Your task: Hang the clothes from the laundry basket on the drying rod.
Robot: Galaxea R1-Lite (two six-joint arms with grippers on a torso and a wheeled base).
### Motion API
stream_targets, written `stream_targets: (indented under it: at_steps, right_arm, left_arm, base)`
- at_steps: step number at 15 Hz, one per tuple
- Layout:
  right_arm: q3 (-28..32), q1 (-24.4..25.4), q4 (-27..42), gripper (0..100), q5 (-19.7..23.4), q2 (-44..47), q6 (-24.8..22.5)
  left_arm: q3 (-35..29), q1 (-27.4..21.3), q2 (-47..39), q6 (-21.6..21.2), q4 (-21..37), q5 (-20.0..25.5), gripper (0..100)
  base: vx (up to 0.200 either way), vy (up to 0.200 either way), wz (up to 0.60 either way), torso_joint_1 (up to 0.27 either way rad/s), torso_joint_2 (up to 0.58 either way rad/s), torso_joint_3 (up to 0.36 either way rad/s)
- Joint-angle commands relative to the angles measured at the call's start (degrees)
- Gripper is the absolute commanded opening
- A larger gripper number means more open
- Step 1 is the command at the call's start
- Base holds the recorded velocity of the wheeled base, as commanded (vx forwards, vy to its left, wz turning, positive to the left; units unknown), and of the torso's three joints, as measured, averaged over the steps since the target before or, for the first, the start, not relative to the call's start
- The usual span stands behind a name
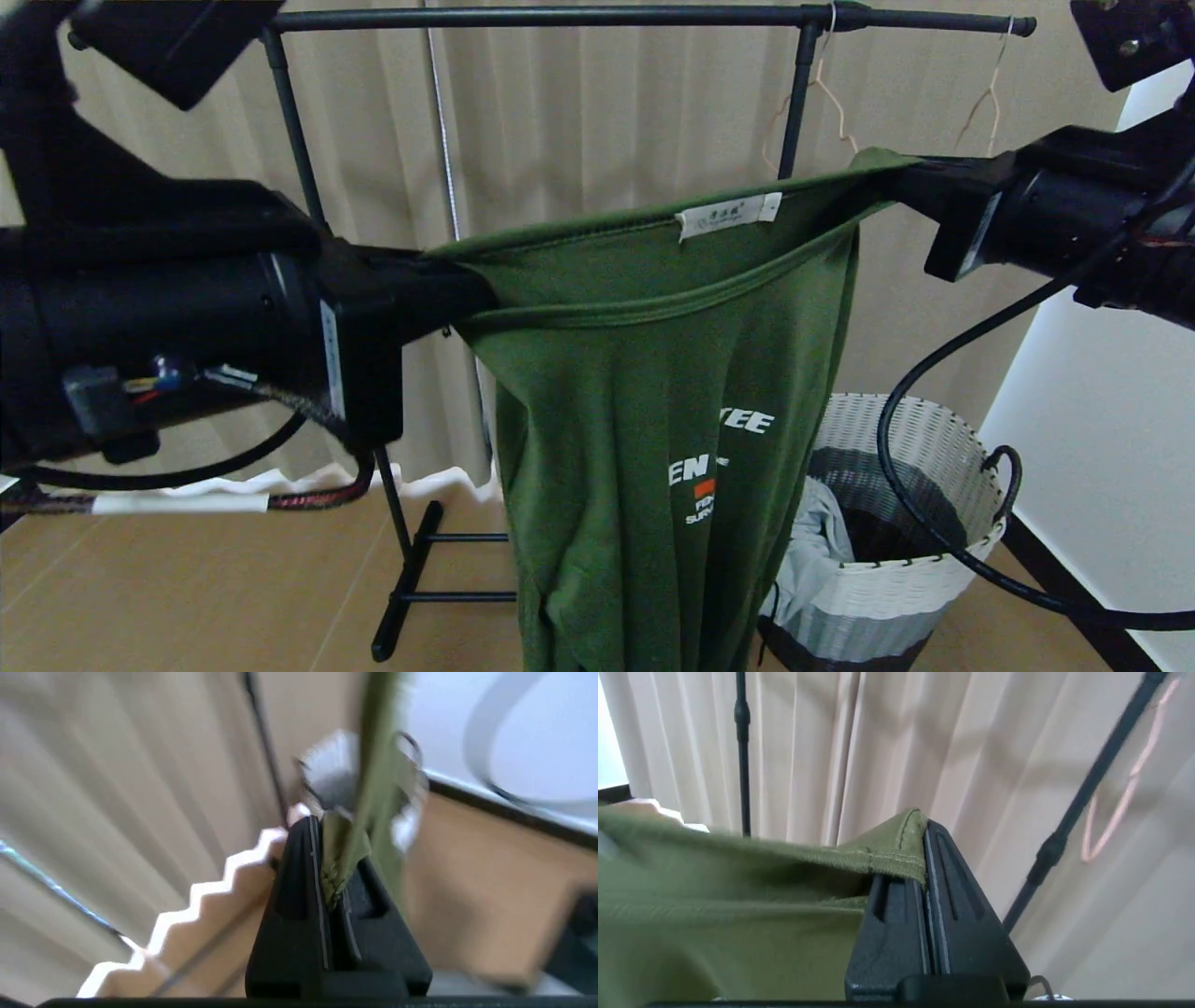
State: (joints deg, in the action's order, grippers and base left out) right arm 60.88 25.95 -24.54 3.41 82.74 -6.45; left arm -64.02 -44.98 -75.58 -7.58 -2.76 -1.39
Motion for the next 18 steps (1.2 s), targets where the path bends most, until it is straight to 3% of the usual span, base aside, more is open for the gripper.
stream_targets:
  at_steps: [1,3,5,8,11,18]
  right_arm:
    - [-0.1,-0.2,1.7,0,0.0,-3.9,-0.1]
    - [-0.1,-0.9,4.5,0,0.0,-6.5,-0.1]
    - [-2.2,-0.9,7.7,0,0.4,-10.1,0.0]
    - [-6.6,-0.9,7.2,0,0.6,-10.8,0.0]
    - [-6.3,-0.9,7.1,0,0.6,-10.3,0.1]
    - [-7.4,-0.9,7.1,0,0.6,-10.2,0.1]
  left_arm:
    - [-2.9,3.7,-4.2,-0.2,-3.3,-0.2,0]
    - [-4.9,5.9,-8.3,-0.4,-9.0,-2.0,0]
    - [-5.7,6.1,-12.5,-0.3,-16.1,-7.2,0]
    - [-4.4,6.0,-13.1,-0.3,-16.6,-7.8,0]
    - [-0.5,6.2,-11.2,-3.8,-16.7,-7.8,0]
    - [-0.1,6.1,-10.7,-4.0,-16.7,-7.8,0]
  base:
    - [0.0,0.0,0.0,0.0,0.0,0.0]
    - [0.0,0.0,0.0,0.0,0.0,0.0]
    - [0.0,0.0,0.0,0.0,0.0,0.0]
    - [0.0,0.0,0.0,0.0,0.0,0.0]
    - [0.0,0.0,0.0,0.0,0.0,0.0]
    - [0.0,0.0,0.0,0.0,0.0,0.0]
